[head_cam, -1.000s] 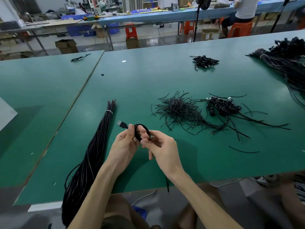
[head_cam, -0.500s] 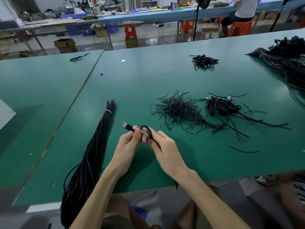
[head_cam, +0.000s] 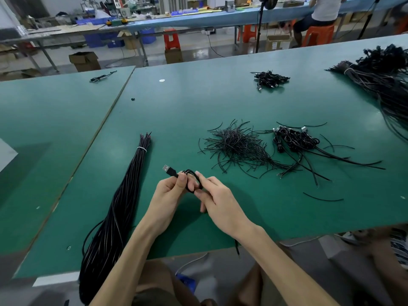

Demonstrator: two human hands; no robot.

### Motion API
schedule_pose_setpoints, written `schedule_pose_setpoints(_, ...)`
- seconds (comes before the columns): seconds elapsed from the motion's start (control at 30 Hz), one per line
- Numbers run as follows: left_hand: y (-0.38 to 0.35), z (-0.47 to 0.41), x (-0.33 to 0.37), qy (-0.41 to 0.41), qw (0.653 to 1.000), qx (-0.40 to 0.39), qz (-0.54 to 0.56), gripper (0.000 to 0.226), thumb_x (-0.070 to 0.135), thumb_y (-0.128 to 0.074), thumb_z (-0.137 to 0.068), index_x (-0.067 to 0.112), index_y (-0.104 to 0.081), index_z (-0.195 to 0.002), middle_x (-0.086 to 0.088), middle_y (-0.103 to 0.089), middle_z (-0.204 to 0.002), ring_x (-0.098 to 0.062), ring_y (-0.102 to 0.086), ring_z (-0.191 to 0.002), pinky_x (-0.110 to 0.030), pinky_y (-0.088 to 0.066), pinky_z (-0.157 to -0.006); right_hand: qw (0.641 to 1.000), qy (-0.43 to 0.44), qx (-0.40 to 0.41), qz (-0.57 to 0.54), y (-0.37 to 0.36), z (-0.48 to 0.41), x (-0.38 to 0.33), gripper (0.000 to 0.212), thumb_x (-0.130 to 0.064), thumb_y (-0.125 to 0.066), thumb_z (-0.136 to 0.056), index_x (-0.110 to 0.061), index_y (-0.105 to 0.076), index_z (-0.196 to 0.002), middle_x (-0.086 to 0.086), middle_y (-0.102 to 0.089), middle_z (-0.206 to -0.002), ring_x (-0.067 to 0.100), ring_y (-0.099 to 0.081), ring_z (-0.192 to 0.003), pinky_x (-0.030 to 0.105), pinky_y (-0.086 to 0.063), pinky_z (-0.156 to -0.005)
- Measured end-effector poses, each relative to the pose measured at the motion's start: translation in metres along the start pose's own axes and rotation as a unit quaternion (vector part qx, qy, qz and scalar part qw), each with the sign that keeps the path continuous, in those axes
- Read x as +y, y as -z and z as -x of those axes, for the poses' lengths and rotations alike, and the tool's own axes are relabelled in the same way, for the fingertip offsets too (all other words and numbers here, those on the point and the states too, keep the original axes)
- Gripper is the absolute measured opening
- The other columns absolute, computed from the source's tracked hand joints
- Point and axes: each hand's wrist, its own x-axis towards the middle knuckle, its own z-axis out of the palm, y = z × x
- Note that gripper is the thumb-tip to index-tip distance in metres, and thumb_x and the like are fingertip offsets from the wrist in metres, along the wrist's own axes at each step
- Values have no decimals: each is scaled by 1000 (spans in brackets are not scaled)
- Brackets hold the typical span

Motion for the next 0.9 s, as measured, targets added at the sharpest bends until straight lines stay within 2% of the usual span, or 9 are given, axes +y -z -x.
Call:
schedule_pose_setpoints(0.13, 0, 0, -4, -11, 999, 16, -30, 43, 45, -50, -106, 14, -66, -81, -2, -69, -91, -20, -67, -90, -30, -53, -88, 999, 9, 33, -19, 1, 0, -3, 46, -7, -54, -105, -6, -47, -151, 3, -50, -105, 9, -53, -69, 29, -51, -80)
schedule_pose_setpoints(0.23, -1, 0, -5, -7, 998, 36, -49, 45, 53, -53, -103, 15, -68, -83, 0, -67, -89, -18, -66, -88, -30, -52, -87, 998, 19, 53, -8, 2, 0, -3, 45, -6, -55, -105, -5, -49, -150, -1, -48, -102, 4, -50, -77, 18, -43, -82)
schedule_pose_setpoints(0.33, -3, 1, -2, 8, 997, 53, -49, 48, 61, -62, -94, 15, -74, -85, -3, -70, -88, -19, -61, -74, -31, -53, -76, 998, 24, 62, -2, 2, 1, -4, 47, -9, -54, -106, -6, -46, -152, -5, -46, -100, 1, -49, -81, 14, -40, -82)
schedule_pose_setpoints(0.43, -2, 2, 0, 7, 997, 71, -12, 36, 48, -69, -93, 12, -75, -89, -11, -67, -79, -23, -61, -65, -31, -56, -68, 998, 27, 63, 3, 1, 2, -3, 49, -11, -51, -107, -7, -41, -155, -4, -46, -103, 1, -49, -81, 17, -41, -84)
schedule_pose_setpoints(0.5, 1, 1, -1, 2, 997, 82, 0, 23, 35, -72, -93, 12, -75, -90, -14, -64, -75, -27, -61, -63, -36, -57, -69, 998, 27, 58, 9, 1, 2, -2, 50, -12, -49, -108, -7, -38, -156, -3, -46, -104, 2, -49, -82, 19, -42, -85)
schedule_pose_setpoints(0.6, 2, 2, -1, 6, 998, 67, 16, 12, 21, -72, -90, 10, -77, -92, -14, -68, -81, -28, -61, -66, -37, -56, -73, 998, 25, 55, 15, 2, 1, 0, 51, -12, -49, -108, -8, -37, -157, -2, -46, -106, 4, -49, -84, 17, -41, -85)
schedule_pose_setpoints(0.7, 1, 3, 0, 6, 999, 40, 21, 12, 16, -74, -86, 12, -79, -95, -11, -72, -91, -26, -63, -70, -34, -57, -76, 998, 27, 58, 18, 4, 0, 0, 50, -10, -53, -106, -8, -41, -155, -2, -47, -105, 2, -49, -86, 12, -40, -86)
schedule_pose_setpoints(0.9, 2, 3, 0, 3, 998, 42, 46, 5, 14, -73, -82, 12, -78, -82, -10, -68, -79, -25, -62, -65, -33, -57, -70, 999, 26, 40, 6, 4, -1, 1, 51, -12, -56, -105, -8, -42, -154, -8, -46, -101, -1, -50, -88, 10, -39, -87)
